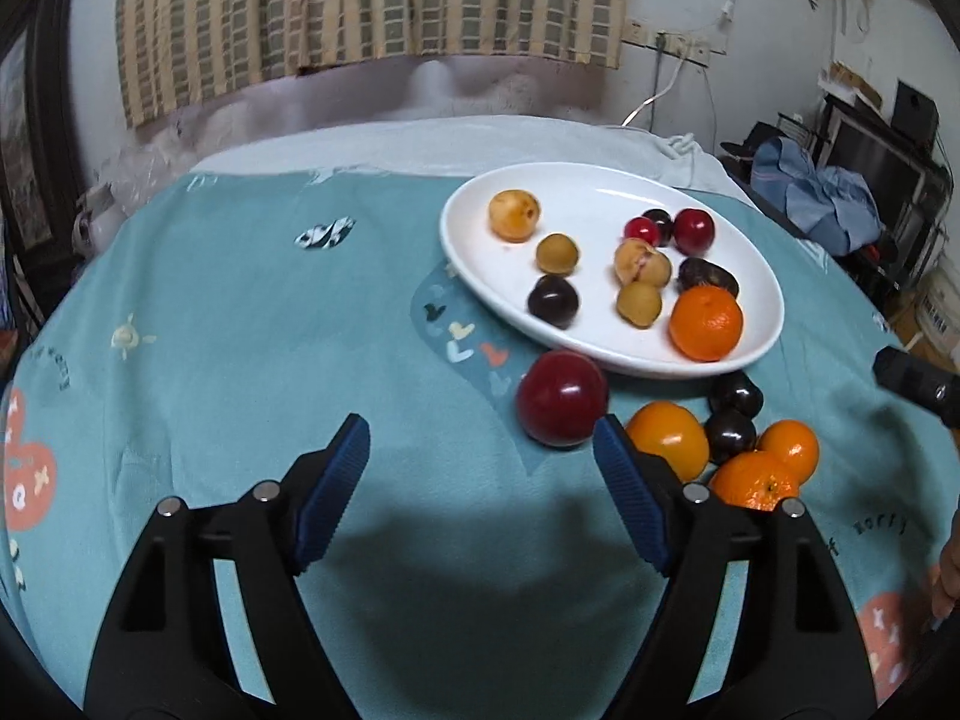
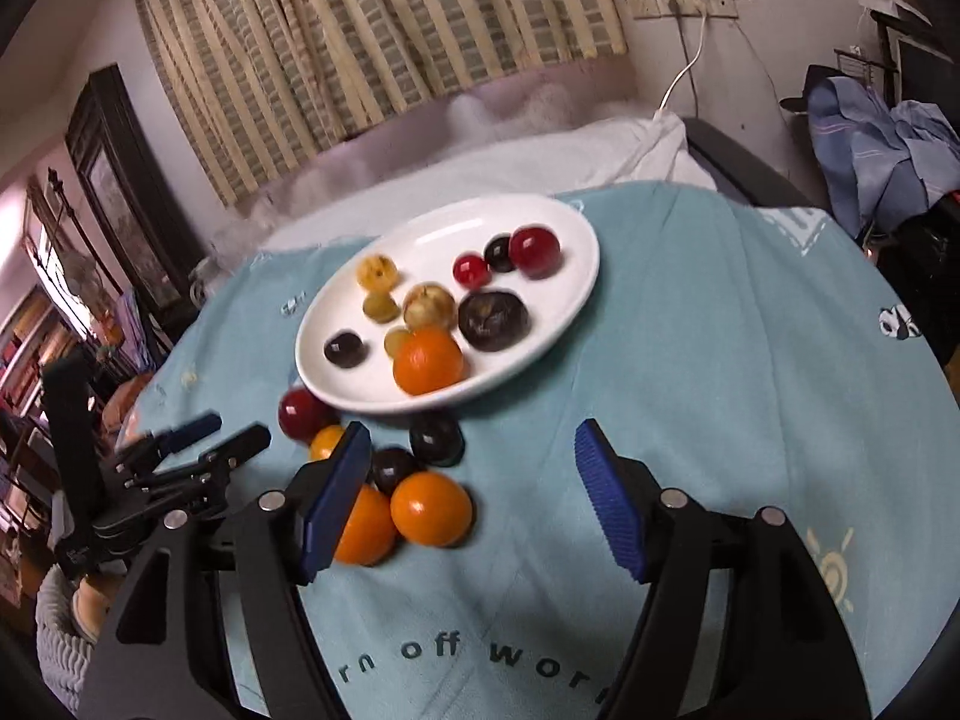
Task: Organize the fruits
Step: 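Move the left tool to the red apple and close on it, then lift the apple with the left tool while the right tool grasps an orange persimmon, then place the apple and persimmon on the plate, opening both tools, then move both open tools back toward the remaining fruits, then grasp an orange persimmon with the left tool while the right tool grasps a tangerine, then place the persimmon and tangerine on the plate, opening both tools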
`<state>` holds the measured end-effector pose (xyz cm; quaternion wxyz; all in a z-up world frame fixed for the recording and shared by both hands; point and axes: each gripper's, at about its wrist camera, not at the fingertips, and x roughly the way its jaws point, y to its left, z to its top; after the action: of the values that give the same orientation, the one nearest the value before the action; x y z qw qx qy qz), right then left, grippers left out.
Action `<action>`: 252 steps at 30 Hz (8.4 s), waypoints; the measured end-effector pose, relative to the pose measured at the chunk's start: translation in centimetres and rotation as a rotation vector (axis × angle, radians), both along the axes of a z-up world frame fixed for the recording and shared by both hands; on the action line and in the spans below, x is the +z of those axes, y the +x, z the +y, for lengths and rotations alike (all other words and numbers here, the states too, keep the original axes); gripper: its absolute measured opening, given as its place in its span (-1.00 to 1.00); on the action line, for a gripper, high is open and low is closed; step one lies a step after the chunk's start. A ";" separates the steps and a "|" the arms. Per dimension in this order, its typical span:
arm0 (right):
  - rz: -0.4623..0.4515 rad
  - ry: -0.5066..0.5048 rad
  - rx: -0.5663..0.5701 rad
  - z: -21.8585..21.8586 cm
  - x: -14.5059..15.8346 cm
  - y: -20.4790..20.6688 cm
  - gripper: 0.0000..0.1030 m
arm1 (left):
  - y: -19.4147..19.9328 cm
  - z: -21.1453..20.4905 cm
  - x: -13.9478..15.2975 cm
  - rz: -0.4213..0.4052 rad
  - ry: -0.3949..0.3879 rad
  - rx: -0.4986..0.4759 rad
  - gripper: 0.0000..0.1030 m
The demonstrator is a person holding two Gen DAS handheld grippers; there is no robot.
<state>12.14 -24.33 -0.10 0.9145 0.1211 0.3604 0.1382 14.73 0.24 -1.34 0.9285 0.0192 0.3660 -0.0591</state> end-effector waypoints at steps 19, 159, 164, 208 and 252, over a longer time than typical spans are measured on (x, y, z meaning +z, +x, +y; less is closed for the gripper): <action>-0.008 -0.047 0.025 0.8 0.0 -0.2 0.37 | 1.2 0.3 -0.9 0.010 0.105 0.031 0.56; -0.026 -0.117 0.094 3.8 0.3 -1.3 0.45 | -0.9 -5.9 -1.0 -0.029 0.134 -0.096 0.61; -0.014 -0.146 0.106 4.4 -0.3 -1.3 0.45 | -0.7 -6.0 -1.2 -0.033 0.142 -0.102 0.64; 0.057 -0.234 0.204 7.0 -3.2 -1.1 0.45 | -0.8 -1.9 -0.4 -0.031 0.053 -0.055 0.77; -0.072 -0.161 0.115 3.9 0.4 -1.3 -0.12 | -1.7 -1.0 2.0 -0.051 -0.024 -0.084 -0.28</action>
<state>10.80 -20.45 0.33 0.9242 0.0211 0.3435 0.1655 13.04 -0.78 0.63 0.9344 0.0250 0.3406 -0.1016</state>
